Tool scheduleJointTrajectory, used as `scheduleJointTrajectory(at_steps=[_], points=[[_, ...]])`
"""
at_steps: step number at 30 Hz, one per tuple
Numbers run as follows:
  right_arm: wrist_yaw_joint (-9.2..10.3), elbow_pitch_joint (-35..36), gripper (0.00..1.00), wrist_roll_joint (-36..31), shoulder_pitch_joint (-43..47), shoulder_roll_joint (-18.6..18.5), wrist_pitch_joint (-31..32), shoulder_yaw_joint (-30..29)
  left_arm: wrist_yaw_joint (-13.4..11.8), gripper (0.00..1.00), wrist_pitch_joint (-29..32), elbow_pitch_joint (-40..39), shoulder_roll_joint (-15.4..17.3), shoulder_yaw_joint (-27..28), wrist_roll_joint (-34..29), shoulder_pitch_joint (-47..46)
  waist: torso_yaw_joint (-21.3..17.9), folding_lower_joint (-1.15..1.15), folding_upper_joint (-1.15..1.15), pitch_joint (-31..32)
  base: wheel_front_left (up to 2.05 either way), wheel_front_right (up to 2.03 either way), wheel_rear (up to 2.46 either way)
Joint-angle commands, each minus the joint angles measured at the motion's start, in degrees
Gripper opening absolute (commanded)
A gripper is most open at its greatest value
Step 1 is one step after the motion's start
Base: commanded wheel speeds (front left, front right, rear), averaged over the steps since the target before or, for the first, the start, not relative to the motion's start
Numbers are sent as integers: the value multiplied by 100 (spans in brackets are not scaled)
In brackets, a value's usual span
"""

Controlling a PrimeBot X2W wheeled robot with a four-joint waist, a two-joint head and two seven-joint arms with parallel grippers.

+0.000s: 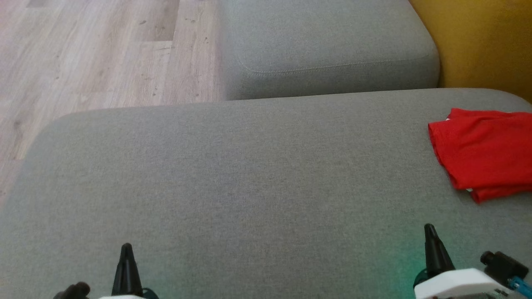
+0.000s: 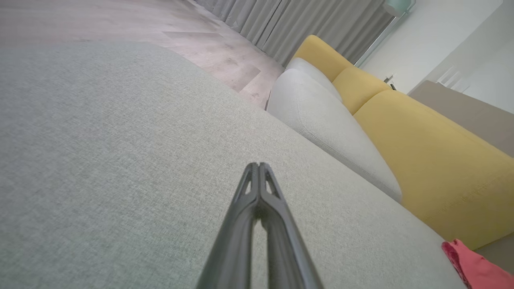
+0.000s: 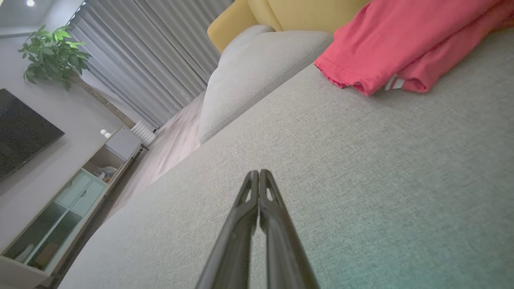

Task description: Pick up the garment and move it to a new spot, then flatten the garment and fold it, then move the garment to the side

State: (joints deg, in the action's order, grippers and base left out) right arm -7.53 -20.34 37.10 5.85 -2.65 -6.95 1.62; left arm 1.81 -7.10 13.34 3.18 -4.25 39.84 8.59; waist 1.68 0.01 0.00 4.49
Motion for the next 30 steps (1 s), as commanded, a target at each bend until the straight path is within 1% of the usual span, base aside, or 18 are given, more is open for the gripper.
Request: scheduleJointTrajectory(at_steps=[1, 3, 30], points=[[2, 219, 0, 159, -356, -36, 36, 9, 45, 0, 23, -148, 13, 135, 137, -313, -2, 0, 0, -6, 0, 0, 0], [2, 235, 0, 369, -389, -37, 85, -21, 66, 0, 73, -140, 13, 170, 337, -358, -9, 0, 0, -24, 0, 0, 0], [3, 380, 0, 2252, -684, -43, 532, -295, 249, 0, 529, -63, 10, 484, 2134, -765, -67, 0, 0, -185, 0, 0, 0]])
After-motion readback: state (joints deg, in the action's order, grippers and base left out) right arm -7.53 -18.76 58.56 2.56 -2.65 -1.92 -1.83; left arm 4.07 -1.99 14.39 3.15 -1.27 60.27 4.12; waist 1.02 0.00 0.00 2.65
